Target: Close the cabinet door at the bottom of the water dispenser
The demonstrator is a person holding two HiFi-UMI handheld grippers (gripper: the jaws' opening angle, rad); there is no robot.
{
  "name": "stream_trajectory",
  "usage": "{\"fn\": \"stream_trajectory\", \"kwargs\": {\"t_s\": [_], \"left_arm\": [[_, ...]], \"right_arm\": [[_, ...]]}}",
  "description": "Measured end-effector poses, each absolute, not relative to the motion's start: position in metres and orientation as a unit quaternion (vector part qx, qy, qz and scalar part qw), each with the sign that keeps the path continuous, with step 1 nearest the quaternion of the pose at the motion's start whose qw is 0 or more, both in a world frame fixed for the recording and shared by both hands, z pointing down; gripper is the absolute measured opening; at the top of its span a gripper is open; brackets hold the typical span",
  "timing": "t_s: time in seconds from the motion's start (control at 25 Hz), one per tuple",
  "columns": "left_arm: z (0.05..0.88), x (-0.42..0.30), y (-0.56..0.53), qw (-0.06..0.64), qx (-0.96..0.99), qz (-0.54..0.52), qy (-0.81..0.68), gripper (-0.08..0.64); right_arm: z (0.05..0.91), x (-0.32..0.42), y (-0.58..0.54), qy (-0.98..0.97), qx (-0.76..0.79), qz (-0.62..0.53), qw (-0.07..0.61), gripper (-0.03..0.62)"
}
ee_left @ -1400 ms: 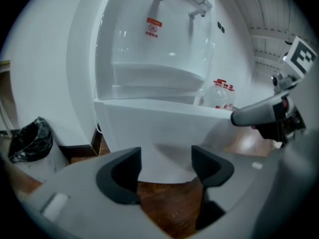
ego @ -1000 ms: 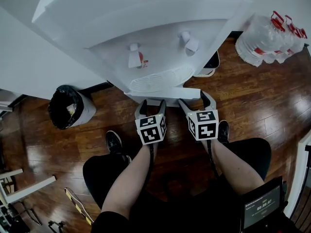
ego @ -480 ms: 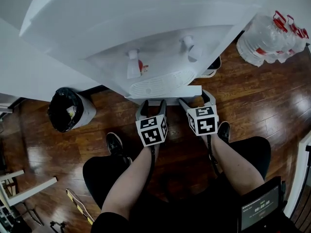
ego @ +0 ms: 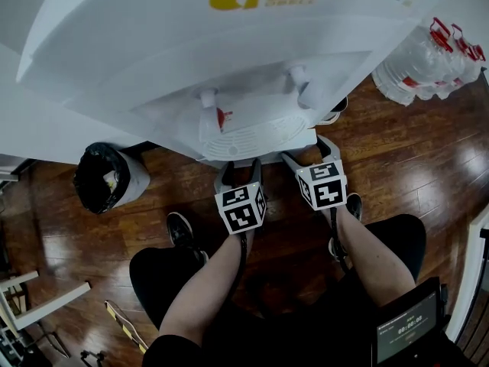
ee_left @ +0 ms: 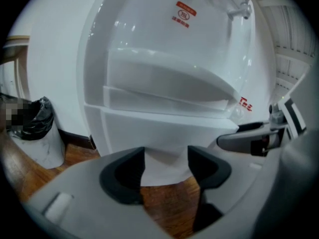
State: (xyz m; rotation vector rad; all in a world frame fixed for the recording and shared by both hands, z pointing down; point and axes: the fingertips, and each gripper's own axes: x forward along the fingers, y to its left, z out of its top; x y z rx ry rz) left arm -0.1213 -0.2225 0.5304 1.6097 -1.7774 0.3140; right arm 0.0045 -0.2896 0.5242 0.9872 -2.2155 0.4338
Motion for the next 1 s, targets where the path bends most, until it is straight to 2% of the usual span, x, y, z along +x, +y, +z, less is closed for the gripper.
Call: {"fn": "stream_trajectory", "kwargs": {"t_s": [1.0], "left_arm": [[0.53, -0.123, -0.23, 0.373, 0.611, 0.123, -0.687, 0.284]], "right_arm": [[0.523, -0.006, -0.312, -0.868, 0.341, 0.142, 0.33, 0.396]]}}
